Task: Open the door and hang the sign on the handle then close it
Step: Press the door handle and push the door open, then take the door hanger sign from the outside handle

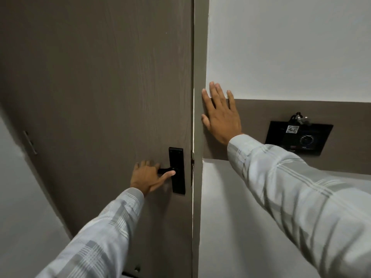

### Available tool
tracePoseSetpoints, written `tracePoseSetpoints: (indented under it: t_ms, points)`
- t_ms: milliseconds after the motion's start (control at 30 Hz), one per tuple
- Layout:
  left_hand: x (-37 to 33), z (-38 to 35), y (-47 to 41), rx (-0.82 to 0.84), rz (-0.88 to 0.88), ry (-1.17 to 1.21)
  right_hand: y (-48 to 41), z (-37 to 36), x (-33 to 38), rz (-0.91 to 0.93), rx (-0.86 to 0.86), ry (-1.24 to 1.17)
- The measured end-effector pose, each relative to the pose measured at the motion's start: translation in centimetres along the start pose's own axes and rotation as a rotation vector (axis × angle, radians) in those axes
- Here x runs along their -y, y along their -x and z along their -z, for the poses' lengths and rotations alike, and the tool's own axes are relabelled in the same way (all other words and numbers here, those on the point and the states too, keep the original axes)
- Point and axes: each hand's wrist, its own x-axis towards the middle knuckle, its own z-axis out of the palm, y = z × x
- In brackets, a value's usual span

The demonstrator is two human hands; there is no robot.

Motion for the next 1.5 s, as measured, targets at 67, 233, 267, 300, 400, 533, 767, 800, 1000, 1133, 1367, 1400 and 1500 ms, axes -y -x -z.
tracePoseSetpoints:
  t_ms: [67, 233, 267, 300, 400, 533, 767, 800, 1000, 1133, 1367, 1400, 1500]
  points:
    - [-0.2, 0.5, 0.9, -0.022, -0.006, -0.09, 1.5, -0.2, 0.8, 0.005, -0.075, -0.073]
    - [-0.5, 0.4, 3.2, -0.04, 0.068, -0.074, 6.7, -2.7, 1.5, 0.018, -0.165, -0.338]
    - [-0.6, 0.5, 3.7, -0.046, 0.086, -0.057, 7.7, -3.2, 1.5, 0.025, -0.156, -0.405]
    - [-0.6, 0.5, 4.0, -0.047, 0.097, -0.035, 8.6, -3.6, 1.6, 0.032, -0.143, -0.47]
    - [0.4, 0.9, 5.2, -0.032, 0.094, 0.001, 10.2, -4.6, 2.4, 0.039, -0.034, -0.646]
    - [1.4, 1.0, 7.7, -0.07, 0.112, 0.039, 11.7, -6.4, 3.2, 0.014, 0.204, -0.743]
    - [1.0, 1.4, 13.5, -0.127, 0.257, 0.134, 13.9, -9.7, 6.2, -0.011, 0.513, -0.901]
    - [0.8, 1.4, 14.5, -0.146, 0.272, 0.143, 14.1, -10.0, 7.1, -0.002, 0.569, -0.937]
    - [-0.6, 1.4, 20.1, -0.428, 0.329, 0.038, 14.6, -11.8, 12.8, -0.036, 0.797, -1.089]
    - [-2.0, 2.1, 23.3, -0.515, 0.313, -0.051, 14.7, -12.0, 17.0, -0.032, 0.911, -1.188]
    - [-3.7, 2.7, 26.1, -0.505, 0.226, -0.157, 14.9, -10.7, 22.8, -0.006, 1.058, -1.327]
    - [-3.7, 2.8, 26.3, -0.501, 0.227, -0.146, 14.8, -10.5, 23.4, 0.001, 1.084, -1.356]
    - [-3.0, 2.7, 27.4, -0.488, 0.253, -0.127, 14.5, -9.5, 25.1, 0.057, 1.156, -1.431]
